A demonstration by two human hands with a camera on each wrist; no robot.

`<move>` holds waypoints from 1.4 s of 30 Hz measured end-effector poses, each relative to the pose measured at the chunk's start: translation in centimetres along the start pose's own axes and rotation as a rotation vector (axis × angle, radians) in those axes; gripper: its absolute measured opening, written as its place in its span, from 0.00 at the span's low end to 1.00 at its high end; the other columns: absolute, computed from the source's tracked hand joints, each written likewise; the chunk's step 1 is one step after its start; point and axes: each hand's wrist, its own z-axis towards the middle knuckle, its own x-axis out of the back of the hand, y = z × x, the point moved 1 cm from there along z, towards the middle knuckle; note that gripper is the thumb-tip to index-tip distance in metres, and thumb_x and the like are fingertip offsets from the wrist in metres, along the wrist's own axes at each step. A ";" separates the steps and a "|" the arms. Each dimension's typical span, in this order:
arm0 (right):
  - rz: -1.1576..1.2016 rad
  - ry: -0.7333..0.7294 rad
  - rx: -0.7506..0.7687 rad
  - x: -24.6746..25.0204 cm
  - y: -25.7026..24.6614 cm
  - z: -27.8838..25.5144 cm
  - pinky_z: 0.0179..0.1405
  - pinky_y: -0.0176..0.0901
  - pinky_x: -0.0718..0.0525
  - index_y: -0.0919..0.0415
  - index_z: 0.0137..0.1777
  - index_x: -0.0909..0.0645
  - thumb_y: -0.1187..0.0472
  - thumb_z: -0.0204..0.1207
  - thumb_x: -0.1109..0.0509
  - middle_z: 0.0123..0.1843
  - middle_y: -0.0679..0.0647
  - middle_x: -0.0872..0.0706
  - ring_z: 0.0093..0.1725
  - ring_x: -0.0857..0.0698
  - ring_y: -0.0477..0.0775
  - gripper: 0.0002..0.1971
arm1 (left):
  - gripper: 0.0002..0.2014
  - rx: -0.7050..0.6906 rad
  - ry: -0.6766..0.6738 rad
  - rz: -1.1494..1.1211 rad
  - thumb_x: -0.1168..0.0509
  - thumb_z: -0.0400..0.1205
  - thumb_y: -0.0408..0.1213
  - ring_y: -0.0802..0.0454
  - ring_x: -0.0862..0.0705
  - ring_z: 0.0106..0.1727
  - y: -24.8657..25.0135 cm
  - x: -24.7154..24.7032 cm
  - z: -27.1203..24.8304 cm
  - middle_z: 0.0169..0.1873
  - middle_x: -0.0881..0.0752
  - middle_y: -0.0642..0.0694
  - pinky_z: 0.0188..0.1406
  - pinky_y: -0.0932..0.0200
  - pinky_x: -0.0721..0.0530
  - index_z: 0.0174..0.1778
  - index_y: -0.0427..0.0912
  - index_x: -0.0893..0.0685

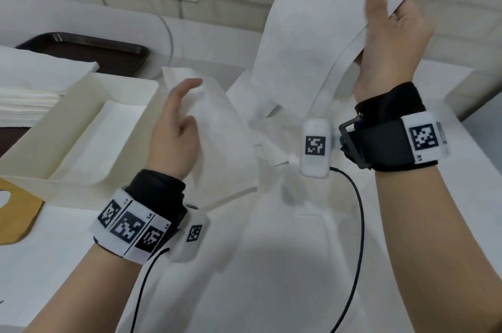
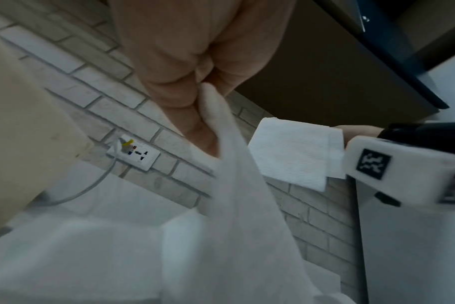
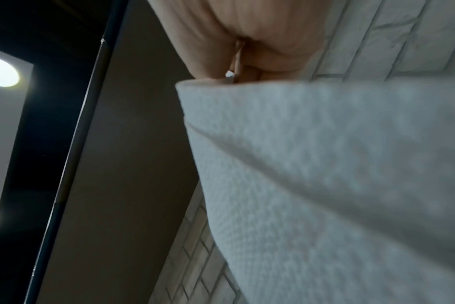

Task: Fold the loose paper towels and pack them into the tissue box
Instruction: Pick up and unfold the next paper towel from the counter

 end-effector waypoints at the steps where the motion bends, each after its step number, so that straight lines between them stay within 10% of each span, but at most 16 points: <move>1: -0.003 -0.015 -0.028 0.1 -0.1 -0.3 0.37 0.47 0.23 0.55 0.30 0.25 0.61 0.76 0.32 0.27 0.46 0.24 0.34 0.27 0.52 0.13 | 0.25 0.019 0.005 0.008 0.49 0.80 0.20 0.65 0.18 0.50 0.1 -0.2 0.5 0.59 0.20 0.49 0.53 0.74 0.25 0.65 0.49 0.23; 4: -0.023 -0.091 -0.103 0.3 0.0 -1.8 0.37 0.47 0.27 0.56 0.30 0.23 0.59 0.76 0.33 0.31 0.53 0.24 0.38 0.28 0.55 0.13 | 0.19 0.042 0.060 -0.047 0.48 0.82 0.24 0.50 0.21 0.63 1.0 -0.9 1.9 0.61 0.18 0.48 0.62 0.70 0.29 0.61 0.45 0.19; 9: -0.077 -0.206 -0.174 0.3 0.2 -4.9 0.31 0.42 0.31 0.65 0.36 0.22 0.57 0.79 0.35 0.34 0.60 0.26 0.34 0.29 0.54 0.14 | 0.10 -0.053 -0.101 -0.160 0.46 0.81 0.50 0.56 0.24 0.68 4.0 -2.8 1.7 0.51 0.18 0.67 0.73 0.57 0.31 0.50 0.63 0.20; 14: -0.058 -0.217 -0.252 0.4 0.5 -6.9 0.25 0.35 0.38 0.61 0.26 0.36 0.57 0.83 0.39 0.20 0.50 0.34 0.21 0.38 0.47 0.22 | 0.13 0.017 -0.076 -0.354 0.40 0.84 0.41 0.67 0.21 0.34 3.8 -3.7 1.0 0.30 0.16 0.61 0.40 0.73 0.25 0.38 0.41 0.17; 16: -0.004 -0.224 -0.284 0.4 0.7 -7.3 0.36 0.42 0.29 0.79 0.36 0.30 0.53 0.82 0.40 0.39 0.76 0.17 0.31 0.23 0.66 0.25 | 0.16 0.044 -0.012 -0.338 0.42 0.86 0.36 0.69 0.28 0.25 3.5 -3.8 0.8 0.20 0.24 0.61 0.29 0.76 0.30 0.31 0.40 0.21; 18: 0.019 -0.204 -0.308 0.5 0.6 -7.4 0.43 0.48 0.31 0.84 0.46 0.31 0.49 0.80 0.39 0.56 0.85 0.25 0.43 0.25 0.54 0.29 | 0.18 0.050 0.015 -0.318 0.43 0.86 0.37 0.65 0.33 0.24 3.1 -4.0 0.8 0.21 0.30 0.57 0.25 0.72 0.34 0.30 0.33 0.24; 22: -0.018 -0.182 -0.325 1.2 1.3 -7.0 0.33 0.39 0.33 0.60 0.28 0.35 0.57 0.83 0.40 0.25 0.52 0.32 0.30 0.35 0.47 0.21 | 0.20 0.104 0.054 -0.344 0.42 0.86 0.40 0.53 0.30 0.32 2.2 -3.8 1.3 0.29 0.27 0.44 0.31 0.63 0.32 0.36 0.24 0.22; 24: -0.025 -0.171 -0.318 1.6 1.3 -6.8 0.41 0.45 0.23 0.56 0.36 0.26 0.61 0.84 0.42 0.39 0.42 0.31 0.36 0.25 0.49 0.14 | 0.21 0.148 0.069 -0.349 0.43 0.86 0.40 0.55 0.27 0.30 1.9 -3.7 1.4 0.26 0.24 0.47 0.31 0.65 0.30 0.33 0.28 0.22; 25: -0.013 -0.153 -0.317 2.1 1.4 -6.6 0.51 0.48 0.19 0.57 0.40 0.23 0.62 0.84 0.43 0.52 0.70 0.18 0.43 0.20 0.50 0.12 | 0.20 0.174 0.078 -0.338 0.43 0.86 0.40 0.61 0.26 0.26 1.6 -3.6 1.5 0.21 0.23 0.55 0.28 0.70 0.29 0.30 0.35 0.22; 27: 0.026 -0.110 -0.313 3.1 0.6 -6.3 0.57 0.41 0.18 0.55 0.47 0.20 0.63 0.84 0.44 0.47 0.49 0.12 0.50 0.15 0.47 0.11 | 0.20 0.223 0.112 -0.313 0.44 0.86 0.40 0.67 0.28 0.21 1.1 -3.3 1.8 0.16 0.24 0.60 0.24 0.73 0.30 0.26 0.45 0.26; 33: 0.183 -0.217 -0.274 4.7 -1.2 -5.6 0.49 0.32 0.16 0.52 0.50 0.19 0.61 0.84 0.45 0.44 0.40 0.10 0.49 0.13 0.39 0.12 | 0.16 0.174 0.255 -0.020 0.49 0.87 0.38 0.61 0.30 0.30 0.6 -2.3 2.4 0.28 0.29 0.51 0.27 0.74 0.31 0.33 0.40 0.31; 37: 0.030 -0.293 -0.403 2.2 2.3 -5.9 0.67 0.40 0.22 0.59 0.63 0.23 0.59 0.85 0.44 0.59 0.48 0.14 0.61 0.17 0.44 0.13 | 0.17 -0.035 0.139 -0.010 0.49 0.87 0.34 0.67 0.29 0.27 2.3 -3.5 0.9 0.27 0.32 0.52 0.29 0.71 0.31 0.31 0.49 0.37; 42: -0.144 -0.466 -0.592 0.2 6.0 -7.9 0.79 0.52 0.38 0.57 0.79 0.40 0.45 0.80 0.44 0.79 0.50 0.32 0.77 0.33 0.48 0.29 | 0.11 0.084 -0.063 -0.258 0.48 0.87 0.34 0.65 0.28 0.33 2.7 -4.6 -0.5 0.34 0.25 0.52 0.31 0.73 0.30 0.40 0.47 0.27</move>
